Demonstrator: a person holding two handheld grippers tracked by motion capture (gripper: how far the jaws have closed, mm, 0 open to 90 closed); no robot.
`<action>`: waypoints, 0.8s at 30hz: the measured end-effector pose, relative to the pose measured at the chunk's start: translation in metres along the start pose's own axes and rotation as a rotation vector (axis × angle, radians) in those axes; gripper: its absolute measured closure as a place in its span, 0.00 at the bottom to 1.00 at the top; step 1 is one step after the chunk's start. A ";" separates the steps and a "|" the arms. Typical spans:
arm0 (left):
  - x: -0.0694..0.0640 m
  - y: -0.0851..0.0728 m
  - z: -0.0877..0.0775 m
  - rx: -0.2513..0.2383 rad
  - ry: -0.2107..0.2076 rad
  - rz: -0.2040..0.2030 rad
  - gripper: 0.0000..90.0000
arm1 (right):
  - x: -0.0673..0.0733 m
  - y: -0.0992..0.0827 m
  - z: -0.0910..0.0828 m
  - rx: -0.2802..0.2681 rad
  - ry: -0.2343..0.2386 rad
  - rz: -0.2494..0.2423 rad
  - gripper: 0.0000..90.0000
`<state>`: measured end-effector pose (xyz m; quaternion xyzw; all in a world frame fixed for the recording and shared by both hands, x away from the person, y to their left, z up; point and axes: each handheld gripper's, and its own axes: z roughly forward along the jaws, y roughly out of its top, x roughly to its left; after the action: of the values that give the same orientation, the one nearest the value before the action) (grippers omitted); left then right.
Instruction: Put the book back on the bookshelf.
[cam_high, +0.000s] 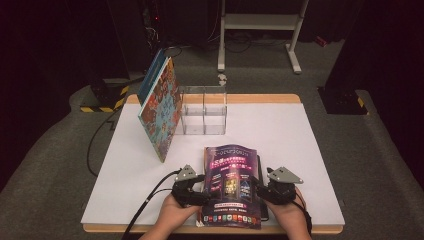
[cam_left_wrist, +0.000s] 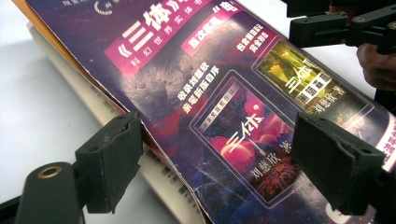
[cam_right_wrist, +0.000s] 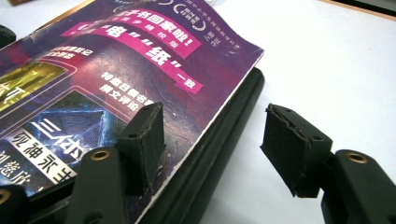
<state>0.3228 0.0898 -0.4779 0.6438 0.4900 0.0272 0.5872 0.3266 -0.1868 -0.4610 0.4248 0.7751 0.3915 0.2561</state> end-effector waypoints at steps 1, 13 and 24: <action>0.001 0.001 -0.001 -0.006 0.005 0.006 0.19 | -0.001 0.000 -0.001 -0.005 0.005 0.004 0.41; 0.018 0.002 -0.014 -0.030 0.066 0.010 0.21 | 0.023 0.011 0.015 0.015 0.071 -0.036 0.40; 0.020 0.002 -0.002 -0.011 0.063 -0.049 0.17 | 0.008 0.003 0.009 0.015 0.053 0.002 0.44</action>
<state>0.3334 0.1049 -0.4864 0.6272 0.5235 0.0357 0.5756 0.3306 -0.1756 -0.4643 0.4170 0.7841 0.3971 0.2317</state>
